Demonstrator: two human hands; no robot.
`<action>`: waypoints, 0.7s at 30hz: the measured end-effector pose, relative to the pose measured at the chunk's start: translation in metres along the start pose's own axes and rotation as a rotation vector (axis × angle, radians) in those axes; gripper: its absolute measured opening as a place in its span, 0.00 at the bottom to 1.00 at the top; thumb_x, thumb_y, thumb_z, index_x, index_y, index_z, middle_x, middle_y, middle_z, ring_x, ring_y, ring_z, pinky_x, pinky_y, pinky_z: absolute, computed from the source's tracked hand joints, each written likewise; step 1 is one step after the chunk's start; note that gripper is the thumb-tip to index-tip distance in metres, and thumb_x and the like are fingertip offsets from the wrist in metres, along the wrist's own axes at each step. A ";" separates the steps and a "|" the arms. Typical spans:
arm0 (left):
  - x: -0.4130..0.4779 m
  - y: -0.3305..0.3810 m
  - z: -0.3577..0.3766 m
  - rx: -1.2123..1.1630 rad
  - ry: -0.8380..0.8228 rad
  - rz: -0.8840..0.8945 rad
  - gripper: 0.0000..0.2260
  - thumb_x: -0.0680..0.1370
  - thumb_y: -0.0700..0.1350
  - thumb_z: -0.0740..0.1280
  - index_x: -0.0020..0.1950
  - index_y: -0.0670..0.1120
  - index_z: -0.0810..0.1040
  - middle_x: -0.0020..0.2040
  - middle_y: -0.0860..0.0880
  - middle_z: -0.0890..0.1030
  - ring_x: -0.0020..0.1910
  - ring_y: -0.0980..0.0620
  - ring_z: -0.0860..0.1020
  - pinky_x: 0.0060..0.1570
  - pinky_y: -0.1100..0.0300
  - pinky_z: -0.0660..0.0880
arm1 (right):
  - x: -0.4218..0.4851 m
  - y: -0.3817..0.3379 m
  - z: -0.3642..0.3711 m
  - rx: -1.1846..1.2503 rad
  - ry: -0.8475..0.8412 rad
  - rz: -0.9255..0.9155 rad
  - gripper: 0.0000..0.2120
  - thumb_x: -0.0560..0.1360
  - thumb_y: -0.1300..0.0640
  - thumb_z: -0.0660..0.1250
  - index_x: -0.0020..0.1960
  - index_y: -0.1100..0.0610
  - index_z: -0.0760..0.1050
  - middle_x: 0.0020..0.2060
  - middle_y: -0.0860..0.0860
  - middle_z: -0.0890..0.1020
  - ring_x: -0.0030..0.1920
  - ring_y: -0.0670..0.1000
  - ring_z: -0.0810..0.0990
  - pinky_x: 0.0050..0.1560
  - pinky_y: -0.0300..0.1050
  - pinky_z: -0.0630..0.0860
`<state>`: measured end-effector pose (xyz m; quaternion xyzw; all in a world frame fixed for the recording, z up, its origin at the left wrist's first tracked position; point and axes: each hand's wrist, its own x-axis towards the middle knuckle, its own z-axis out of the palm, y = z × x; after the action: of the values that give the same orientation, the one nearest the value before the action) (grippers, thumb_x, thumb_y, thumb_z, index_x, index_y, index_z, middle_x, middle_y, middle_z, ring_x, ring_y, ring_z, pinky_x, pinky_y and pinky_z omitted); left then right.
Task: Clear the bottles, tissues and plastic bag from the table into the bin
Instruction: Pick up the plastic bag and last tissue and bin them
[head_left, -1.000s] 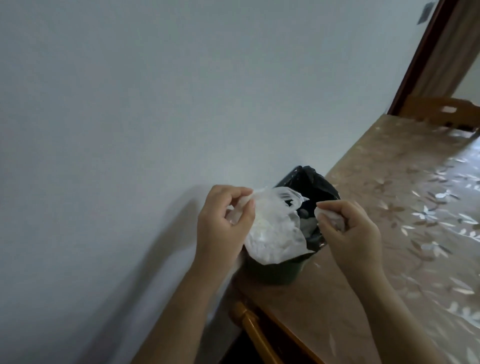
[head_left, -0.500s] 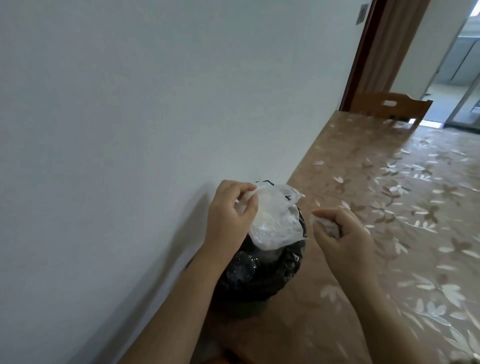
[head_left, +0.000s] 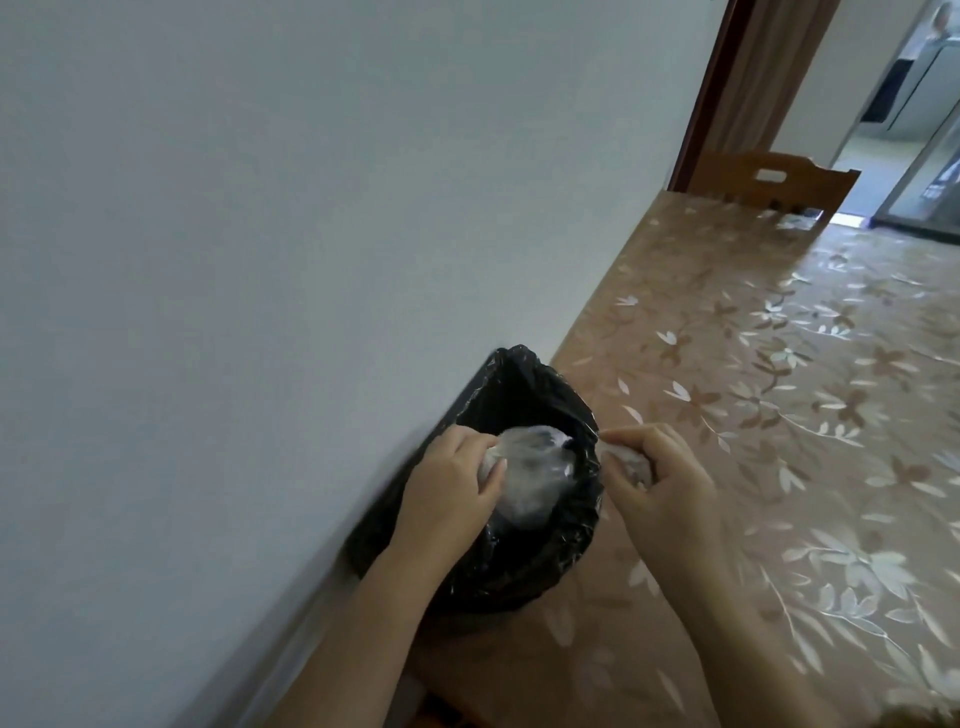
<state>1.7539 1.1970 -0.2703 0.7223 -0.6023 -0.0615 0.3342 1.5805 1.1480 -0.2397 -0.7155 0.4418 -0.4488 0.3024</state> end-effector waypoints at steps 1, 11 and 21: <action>-0.003 0.000 -0.002 0.019 0.013 0.004 0.10 0.75 0.43 0.66 0.55 0.42 0.78 0.51 0.46 0.77 0.50 0.50 0.75 0.49 0.62 0.71 | 0.001 0.000 0.003 0.001 -0.005 -0.003 0.10 0.69 0.69 0.69 0.42 0.55 0.77 0.38 0.44 0.77 0.41 0.40 0.75 0.40 0.25 0.68; -0.031 -0.001 -0.026 0.084 0.096 0.010 0.17 0.74 0.50 0.59 0.54 0.41 0.79 0.50 0.45 0.80 0.50 0.48 0.78 0.51 0.59 0.72 | 0.023 -0.006 0.036 -0.037 -0.094 -0.067 0.08 0.70 0.68 0.68 0.44 0.57 0.78 0.40 0.45 0.78 0.46 0.33 0.73 0.45 0.23 0.67; -0.048 -0.008 -0.035 0.176 0.078 0.000 0.17 0.74 0.49 0.59 0.54 0.40 0.80 0.53 0.43 0.81 0.52 0.45 0.78 0.52 0.55 0.74 | 0.030 -0.006 0.065 -0.178 -0.273 -0.100 0.11 0.71 0.60 0.68 0.53 0.57 0.77 0.48 0.49 0.79 0.51 0.48 0.75 0.52 0.39 0.69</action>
<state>1.7652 1.2551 -0.2634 0.7508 -0.5919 0.0195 0.2926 1.6484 1.1256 -0.2503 -0.8149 0.3984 -0.3210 0.2723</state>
